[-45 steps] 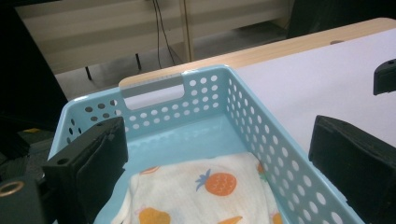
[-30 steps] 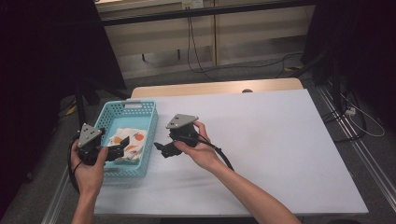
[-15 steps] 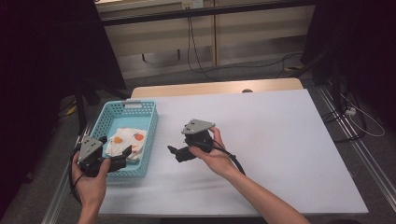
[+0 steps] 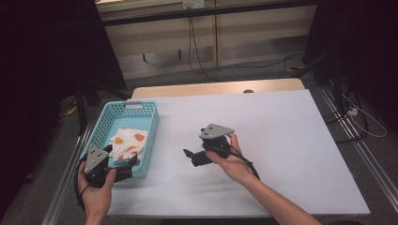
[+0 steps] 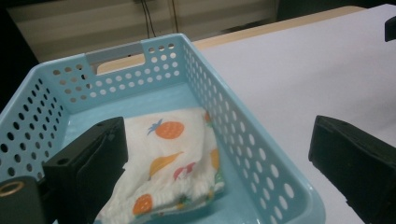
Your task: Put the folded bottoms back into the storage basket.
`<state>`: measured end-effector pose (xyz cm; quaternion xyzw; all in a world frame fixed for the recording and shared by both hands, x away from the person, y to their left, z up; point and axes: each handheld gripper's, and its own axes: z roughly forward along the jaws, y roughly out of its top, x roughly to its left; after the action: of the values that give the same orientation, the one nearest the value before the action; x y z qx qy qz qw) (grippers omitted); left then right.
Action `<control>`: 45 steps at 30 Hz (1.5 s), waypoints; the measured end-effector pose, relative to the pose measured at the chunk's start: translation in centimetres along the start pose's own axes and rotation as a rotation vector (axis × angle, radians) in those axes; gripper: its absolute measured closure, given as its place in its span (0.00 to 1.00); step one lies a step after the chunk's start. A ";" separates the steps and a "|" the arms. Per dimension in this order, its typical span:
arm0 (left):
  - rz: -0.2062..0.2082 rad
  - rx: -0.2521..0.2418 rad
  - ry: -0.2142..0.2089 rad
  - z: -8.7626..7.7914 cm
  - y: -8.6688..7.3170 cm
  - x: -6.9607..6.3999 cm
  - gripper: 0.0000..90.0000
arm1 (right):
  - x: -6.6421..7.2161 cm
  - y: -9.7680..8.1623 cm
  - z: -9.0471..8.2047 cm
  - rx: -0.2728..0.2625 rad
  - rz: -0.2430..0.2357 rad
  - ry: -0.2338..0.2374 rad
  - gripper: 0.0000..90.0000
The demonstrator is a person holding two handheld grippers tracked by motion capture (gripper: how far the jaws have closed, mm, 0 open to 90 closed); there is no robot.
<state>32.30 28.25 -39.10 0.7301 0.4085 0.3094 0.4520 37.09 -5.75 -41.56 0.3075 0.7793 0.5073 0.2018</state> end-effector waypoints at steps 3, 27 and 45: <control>0.018 -0.009 -0.012 0.3 0.3 -0.9 0.05 | -0.3 -0.6 -0.6 0.004 0.007 -0.010 0.07; 0.078 -0.029 -0.152 4.3 1.8 -7.1 0.05 | -2.9 -3.7 -5.9 -0.022 0.059 -0.124 0.07; 0.105 -0.013 -0.222 6.4 1.5 -10.4 0.04 | -4.7 -6.9 -10.6 -0.020 0.108 -0.203 0.07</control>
<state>33.12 16.10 -41.15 0.7775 0.3151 0.2525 0.4822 32.01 -18.12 -43.59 0.3971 0.7319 0.4914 0.2551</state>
